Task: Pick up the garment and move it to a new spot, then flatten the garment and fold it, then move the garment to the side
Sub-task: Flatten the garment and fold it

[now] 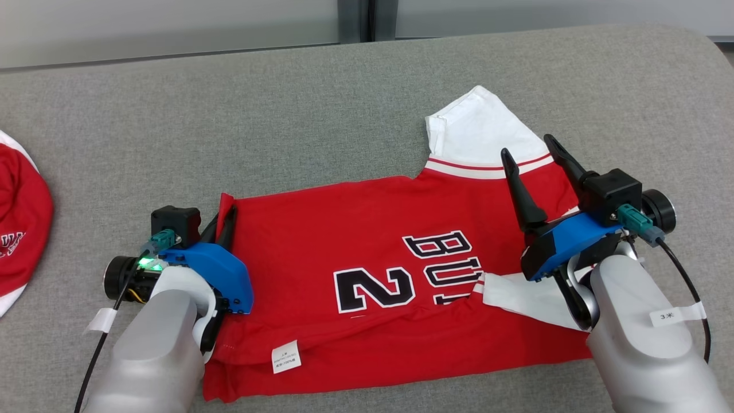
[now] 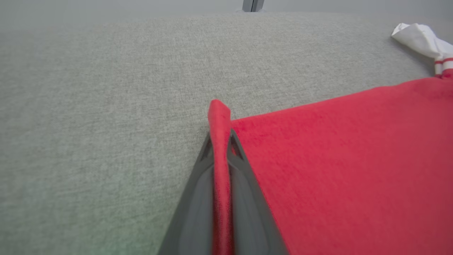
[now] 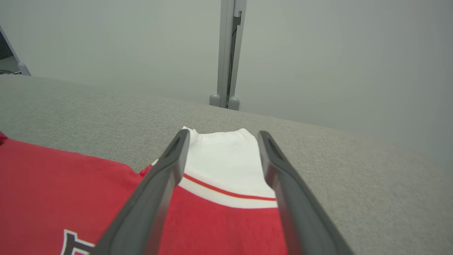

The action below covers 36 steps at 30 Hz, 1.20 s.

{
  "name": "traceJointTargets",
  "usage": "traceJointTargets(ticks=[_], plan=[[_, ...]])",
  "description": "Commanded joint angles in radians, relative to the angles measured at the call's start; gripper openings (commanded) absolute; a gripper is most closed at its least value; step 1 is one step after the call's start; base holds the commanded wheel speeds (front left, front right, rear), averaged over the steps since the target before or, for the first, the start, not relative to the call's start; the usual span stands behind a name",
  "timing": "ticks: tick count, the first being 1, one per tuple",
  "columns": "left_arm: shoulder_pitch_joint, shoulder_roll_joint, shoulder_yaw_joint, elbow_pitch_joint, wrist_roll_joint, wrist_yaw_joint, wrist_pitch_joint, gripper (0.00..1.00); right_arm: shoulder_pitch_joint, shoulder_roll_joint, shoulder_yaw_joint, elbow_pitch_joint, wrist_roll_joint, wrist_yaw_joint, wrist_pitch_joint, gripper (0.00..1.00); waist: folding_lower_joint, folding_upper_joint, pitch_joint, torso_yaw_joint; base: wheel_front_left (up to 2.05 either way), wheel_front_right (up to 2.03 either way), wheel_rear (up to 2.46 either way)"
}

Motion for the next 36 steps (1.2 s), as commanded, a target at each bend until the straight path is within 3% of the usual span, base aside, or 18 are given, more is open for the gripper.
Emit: traceJointTargets(ticks=[1,11,23,36], plan=[[-0.009,0.004,-0.010,0.009,-0.009,-0.001,-0.004,0.00,-0.016,-0.008,-0.001,0.008,0.006,0.000,-0.003,1.00,0.0000,-0.0002,0.002,0.001,0.00,0.00,0.00],[-0.012,0.014,-0.039,-0.091,-0.047,0.000,-0.025,0.00,-0.122,-0.064,-0.018,0.087,0.015,0.000,-0.003,1.00,0.0000,-0.0002,0.036,0.042,0.00,0.00,0.00],[0.021,-0.001,-0.001,-0.326,0.036,0.000,-0.025,0.00,-0.435,-0.163,0.030,0.364,-0.002,0.000,0.089,1.00,0.0000,-0.0002,0.141,0.141,0.00,0.00,0.00],[0.005,-0.027,-0.006,-0.415,0.083,0.001,-0.024,0.00,-0.584,-0.180,0.085,0.604,0.066,0.000,0.199,1.00,0.0000,-0.0002,0.227,0.201,0.00,0.00,0.00]])
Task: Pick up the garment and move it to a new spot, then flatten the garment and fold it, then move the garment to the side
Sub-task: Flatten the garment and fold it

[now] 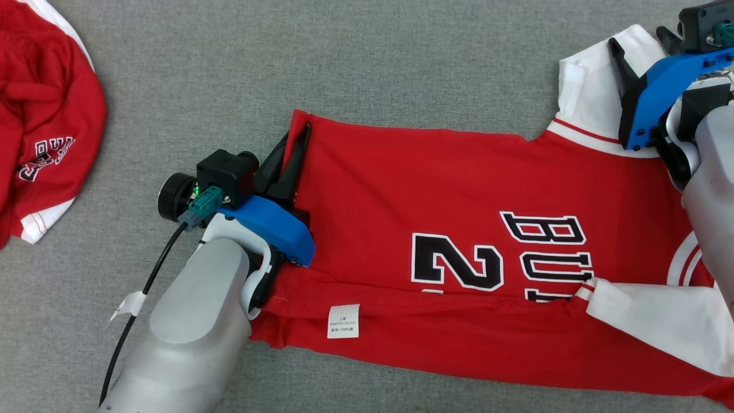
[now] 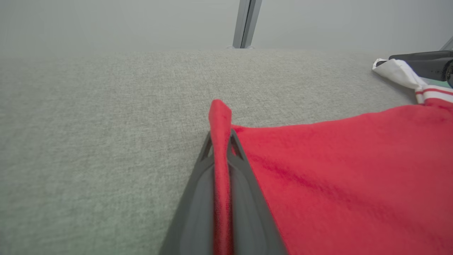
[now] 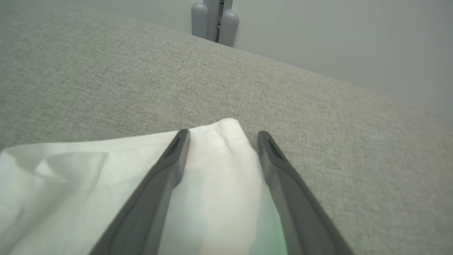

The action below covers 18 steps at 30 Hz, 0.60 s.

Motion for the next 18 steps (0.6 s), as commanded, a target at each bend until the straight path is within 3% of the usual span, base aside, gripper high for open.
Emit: traceJointTargets(ticks=[1,4,6,7,12,18], plan=[[-0.005,0.007,0.002,0.007,0.007,0.004,-0.002,0.00,-0.016,-0.008,0.000,0.019,0.014,0.000,0.017,1.00,0.0000,-0.0001,0.006,0.005,0.00,0.00,0.00],[-0.008,0.007,0.002,0.004,0.007,0.004,-0.002,0.00,-0.011,-0.009,0.016,0.044,0.032,0.000,0.055,1.00,0.0000,-0.0001,0.010,0.006,0.00,0.00,0.00],[-0.011,0.008,0.004,0.003,0.007,0.004,-0.002,0.00,-0.008,-0.004,0.026,0.056,0.044,0.000,0.083,0.16,0.0000,-0.0001,0.014,0.004,0.00,0.00,0.00],[-0.012,0.008,0.006,0.003,0.007,0.004,-0.002,0.00,-0.005,0.000,0.032,0.060,0.054,0.000,0.095,0.00,0.0000,-0.0001,0.015,0.003,0.00,0.00,0.00],[-0.003,0.011,0.018,0.012,0.007,0.004,-0.002,0.00,-0.001,0.012,0.062,0.047,0.102,0.000,0.079,0.00,0.0000,-0.0001,0.005,-0.016,0.00,0.00,0.00],[0.036,0.018,0.042,0.033,-0.002,0.003,-0.002,0.00,0.030,0.015,0.082,0.012,0.160,0.000,-0.039,0.00,0.0000,-0.0001,-0.060,-0.057,0.00,0.00,0.00]])
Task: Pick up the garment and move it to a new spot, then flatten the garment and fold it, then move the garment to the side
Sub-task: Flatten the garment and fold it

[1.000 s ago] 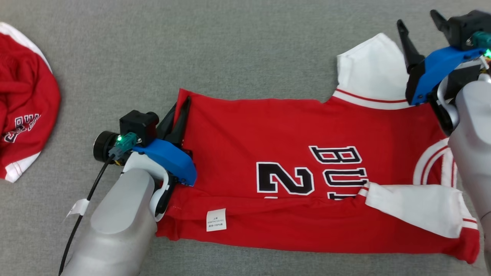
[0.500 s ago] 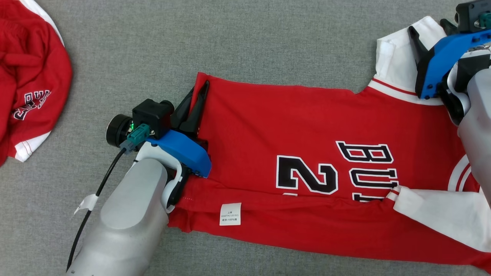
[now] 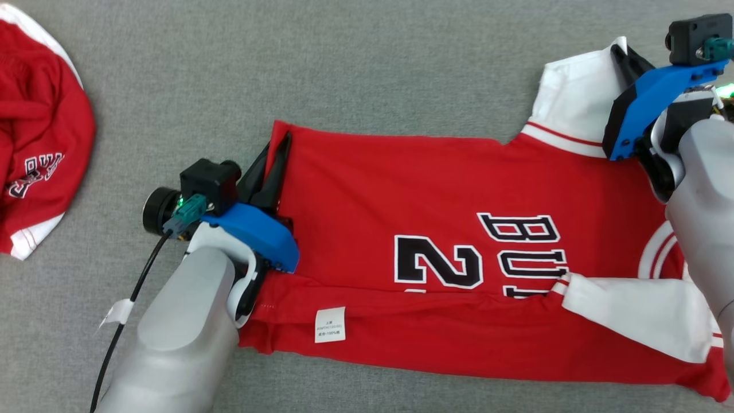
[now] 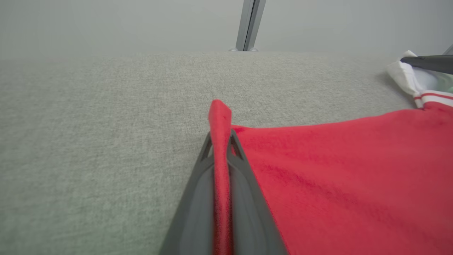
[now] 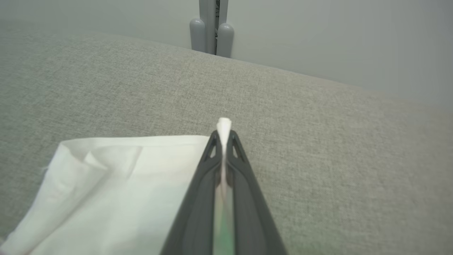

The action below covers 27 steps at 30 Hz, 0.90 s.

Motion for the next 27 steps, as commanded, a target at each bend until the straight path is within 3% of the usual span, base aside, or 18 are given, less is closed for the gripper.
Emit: traceJointTargets(ticks=[1,11,18,27], plan=[[0.026,0.010,0.013,0.016,-0.006,0.003,-0.002,0.00,0.032,0.003,0.011,-0.012,0.021,0.000,-0.036,0.00,-0.0001,0.0001,-0.042,-0.034,0.00,0.00,0.00],[0.092,0.024,0.048,0.042,-0.001,0.003,-0.002,0.00,0.172,0.011,0.070,-0.124,0.120,0.000,-0.162,0.00,-0.0001,0.0001,-0.147,-0.110,0.00,0.00,0.00],[0.129,0.034,0.080,0.044,0.009,0.003,-0.002,0.00,0.328,-0.022,0.078,-0.348,0.170,0.000,-0.173,0.00,-0.0001,0.0001,-0.200,-0.146,0.00,0.00,0.00],[0.191,0.035,0.131,0.014,0.031,0.003,-0.002,0.00,0.582,-0.025,-0.001,-0.610,0.145,0.000,-0.174,0.00,-0.0001,0.0001,-0.244,-0.161,0.00,0.00,0.00]])
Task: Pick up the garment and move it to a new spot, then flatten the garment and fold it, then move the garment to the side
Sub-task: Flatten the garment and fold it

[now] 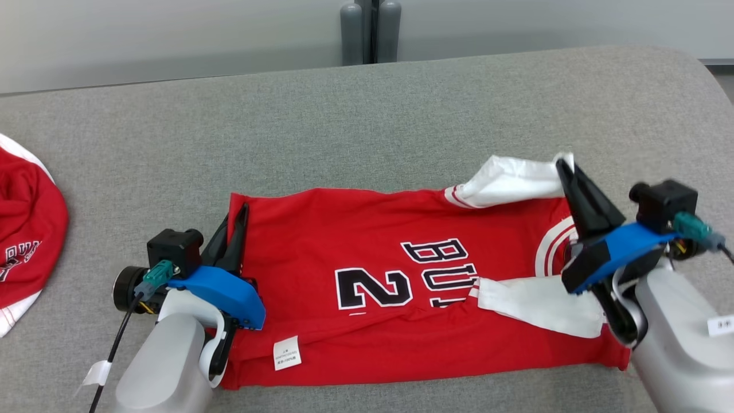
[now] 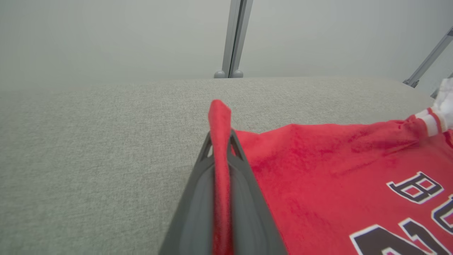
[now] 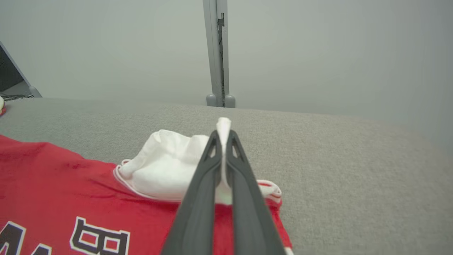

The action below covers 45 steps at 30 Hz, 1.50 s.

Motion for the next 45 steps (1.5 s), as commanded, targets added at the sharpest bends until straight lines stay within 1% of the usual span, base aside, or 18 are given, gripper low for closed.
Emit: traceJointTargets(ticks=[1,6,14,20,30,31,32,33,34,35,36,37,45], plan=[[0.012,0.005,0.008,-0.006,0.007,0.003,-0.002,0.00,0.036,0.006,-0.009,-0.016,-0.007,0.000,-0.004,0.00,0.0001,0.0002,-0.002,-0.002,0.00,0.00,0.00],[0.042,0.004,0.023,-0.026,0.018,0.003,-0.002,0.00,0.138,0.021,-0.043,-0.074,-0.007,0.000,-0.005,0.00,0.0001,0.0002,-0.007,-0.004,0.00,0.00,0.00],[0.113,-0.003,0.064,-0.082,0.040,0.003,-0.002,0.00,0.267,0.044,-0.098,-0.119,-0.005,0.000,-0.005,0.00,0.0001,0.0002,-0.016,-0.007,0.00,0.00,0.00],[0.179,-0.020,0.092,-0.140,0.063,0.004,-0.002,0.00,0.345,0.062,-0.143,-0.146,0.003,0.000,-0.004,0.00,0.0001,0.0002,-0.021,-0.004,0.00,0.00,0.00],[0.271,-0.044,0.141,-0.221,0.121,0.004,-0.002,0.00,0.420,0.079,-0.175,-0.158,-0.022,0.000,-0.005,0.00,0.0001,0.0002,-0.024,0.009,0.00,0.00,0.00],[0.278,-0.048,0.147,-0.232,0.127,0.004,-0.003,0.36,0.426,0.079,-0.177,-0.151,-0.024,0.000,-0.005,0.00,0.0001,0.0002,-0.025,0.010,0.00,0.00,0.00],[0.287,-0.051,0.155,-0.242,0.134,0.004,-0.003,0.52,0.431,0.080,-0.178,-0.146,-0.026,0.000,-0.005,0.00,0.0001,0.0002,-0.027,0.011,0.00,0.00,0.00],[0.297,-0.056,0.166,-0.254,0.141,0.004,-0.002,1.00,0.433,0.082,-0.181,-0.141,-0.026,0.000,-0.005,0.00,0.0001,0.0002,-0.029,0.012,0.00,0.00,0.00],[0.308,-0.060,0.178,-0.270,0.148,0.004,-0.002,1.00,0.437,0.082,-0.185,-0.138,-0.025,0.000,-0.005,0.00,0.0001,0.0002,-0.032,0.013,0.00,0.00,0.00],[0.317,-0.063,0.190,-0.288,0.156,0.004,-0.003,1.00,0.439,0.082,-0.193,-0.136,-0.026,0.000,-0.005,0.31,0.0001,0.0002,-0.035,0.014,0.00,0.00,0.00],[0.327,-0.067,0.207,-0.308,0.162,0.004,-0.002,1.00,0.442,0.082,-0.199,-0.135,-0.027,0.000,-0.005,0.85,0.0001,0.0002,-0.038,0.015,0.00,0.00,0.00],[0.339,-0.071,0.227,-0.333,0.169,0.004,-0.002,1.00,0.446,0.081,-0.208,-0.134,-0.030,0.000,-0.005,1.00,0.0001,0.0002,-0.041,0.016,0.00,0.00,0.00],[0.426,-0.103,0.376,-0.509,0.233,0.003,-0.003,1.00,0.428,0.063,-0.270,-0.180,-0.053,0.000,-0.004,1.00,0.0001,0.0002,-0.054,0.027,0.00,0.00,0.00]])
